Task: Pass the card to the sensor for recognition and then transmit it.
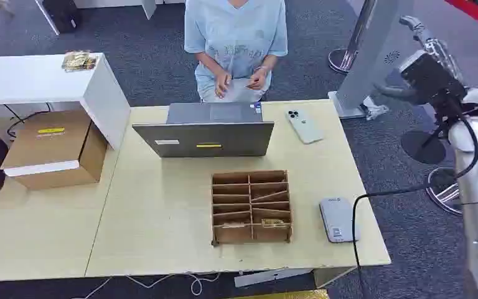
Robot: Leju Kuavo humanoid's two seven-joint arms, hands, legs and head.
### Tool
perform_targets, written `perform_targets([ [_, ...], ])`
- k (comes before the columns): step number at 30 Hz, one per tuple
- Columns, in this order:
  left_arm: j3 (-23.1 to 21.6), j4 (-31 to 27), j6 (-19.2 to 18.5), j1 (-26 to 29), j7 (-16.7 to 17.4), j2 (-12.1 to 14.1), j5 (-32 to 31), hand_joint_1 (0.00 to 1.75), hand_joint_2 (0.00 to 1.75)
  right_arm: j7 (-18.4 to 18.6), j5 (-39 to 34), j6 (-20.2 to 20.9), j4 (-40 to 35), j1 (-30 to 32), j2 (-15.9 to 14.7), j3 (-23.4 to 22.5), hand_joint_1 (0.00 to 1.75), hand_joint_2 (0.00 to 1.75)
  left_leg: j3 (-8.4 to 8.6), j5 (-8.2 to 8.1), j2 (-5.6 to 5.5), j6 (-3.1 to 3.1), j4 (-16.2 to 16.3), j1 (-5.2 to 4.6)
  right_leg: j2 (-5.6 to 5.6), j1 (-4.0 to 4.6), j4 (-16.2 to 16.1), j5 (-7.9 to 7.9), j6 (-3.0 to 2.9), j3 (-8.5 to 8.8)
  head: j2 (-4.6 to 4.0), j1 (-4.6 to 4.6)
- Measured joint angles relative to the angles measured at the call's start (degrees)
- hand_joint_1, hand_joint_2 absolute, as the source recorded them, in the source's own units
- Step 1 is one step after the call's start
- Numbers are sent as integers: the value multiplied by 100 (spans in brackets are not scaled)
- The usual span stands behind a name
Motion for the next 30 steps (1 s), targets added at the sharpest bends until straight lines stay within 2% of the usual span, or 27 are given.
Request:
perform_targets([
  [8,0,0,-24,-2,0,11,0,0,0,68,524,-205,-75,23,-24,365,0,175,0,0,0,0,0,1,0,1,0,0,0,0,0,0],
  [16,0,0,-79,-5,-7,20,0,0,0,457,1581,-842,0,0,13,855,0,175,-3,0,0,0,-1,1,0,1,2,0,0,1,0,-2],
  [22,0,0,-103,-13,-9,48,0,0,0,896,2702,-1379,284,-194,197,1213,0,175,-4,1,0,0,-1,1,-1,1,2,0,0,0,0,-2],
  [30,0,0,-136,-34,-24,70,0,0,0,1025,3126,-1390,1082,-746,787,1493,0,175,-1,5,-1,-4,-1,3,-1,2,5,1,-2,0,0,-4],
])
